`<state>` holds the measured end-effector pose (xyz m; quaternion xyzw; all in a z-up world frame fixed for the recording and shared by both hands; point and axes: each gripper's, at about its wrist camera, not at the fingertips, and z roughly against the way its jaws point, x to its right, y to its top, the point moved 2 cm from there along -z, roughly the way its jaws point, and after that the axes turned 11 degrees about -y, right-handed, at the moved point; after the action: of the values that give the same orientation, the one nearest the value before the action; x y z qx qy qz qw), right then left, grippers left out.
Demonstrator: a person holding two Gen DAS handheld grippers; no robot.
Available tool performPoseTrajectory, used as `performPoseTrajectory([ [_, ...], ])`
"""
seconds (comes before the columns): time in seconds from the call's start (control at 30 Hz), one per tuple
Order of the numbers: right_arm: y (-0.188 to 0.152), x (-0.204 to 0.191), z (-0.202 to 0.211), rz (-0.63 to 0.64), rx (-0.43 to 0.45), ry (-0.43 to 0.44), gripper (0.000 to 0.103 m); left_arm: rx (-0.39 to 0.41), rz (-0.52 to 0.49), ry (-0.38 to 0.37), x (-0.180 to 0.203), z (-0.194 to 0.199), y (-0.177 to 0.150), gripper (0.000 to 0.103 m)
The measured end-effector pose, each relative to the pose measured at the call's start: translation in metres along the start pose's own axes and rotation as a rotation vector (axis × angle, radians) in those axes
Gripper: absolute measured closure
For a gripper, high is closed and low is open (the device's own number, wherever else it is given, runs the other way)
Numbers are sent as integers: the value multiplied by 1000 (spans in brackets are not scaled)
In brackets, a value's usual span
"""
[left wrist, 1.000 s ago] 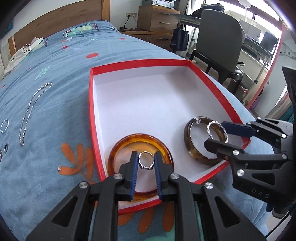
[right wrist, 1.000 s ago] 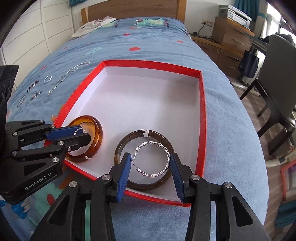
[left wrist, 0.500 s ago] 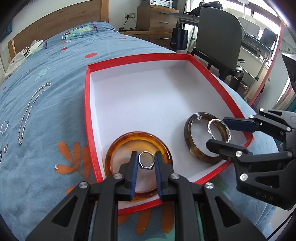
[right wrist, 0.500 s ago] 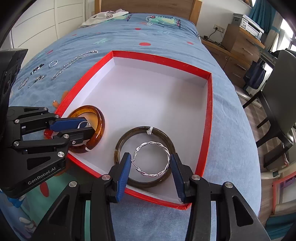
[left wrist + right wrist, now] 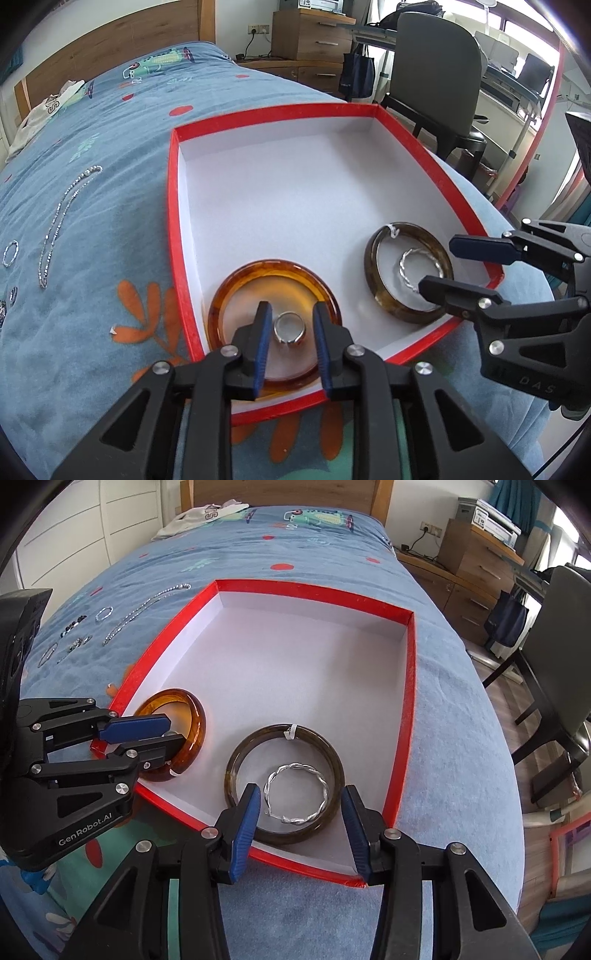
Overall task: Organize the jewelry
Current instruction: 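Place the ring inside the amber bangle while the right tool drops the hoop inside the dark bangle, then withdraw both tools from the box toward the remaining jewelry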
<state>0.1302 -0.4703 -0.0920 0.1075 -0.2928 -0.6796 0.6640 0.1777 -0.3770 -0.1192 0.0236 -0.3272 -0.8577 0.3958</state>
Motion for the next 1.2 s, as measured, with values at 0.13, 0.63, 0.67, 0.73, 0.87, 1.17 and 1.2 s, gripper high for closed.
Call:
performPoseTrajectory([
  [0.13, 0, 2, 6, -22, 11, -8, 58, 11, -16, 8, 4, 8, 1, 75],
  [0.63, -1, -14, 57, -97, 44, -23, 54, 108, 4, 58, -5, 87, -6, 67],
  [0.67, 0, -21, 62, -98, 48, -22, 52, 113, 11, 68, -8, 93, -8, 67],
  [0.73, 1, -31, 72, -110, 55, -18, 51, 120, 20, 91, -15, 107, -15, 67],
  [0.87, 0, -56, 89, -137, 70, 5, 46, 132, 56, 151, -37, 139, -36, 67],
  [1.17, -6, -107, 124, -165, 106, 1, 40, 176, 166, 257, -82, 206, -88, 67],
  [1.2, -7, -112, 128, -158, 114, -10, 39, 179, 168, 264, -84, 211, -93, 67],
])
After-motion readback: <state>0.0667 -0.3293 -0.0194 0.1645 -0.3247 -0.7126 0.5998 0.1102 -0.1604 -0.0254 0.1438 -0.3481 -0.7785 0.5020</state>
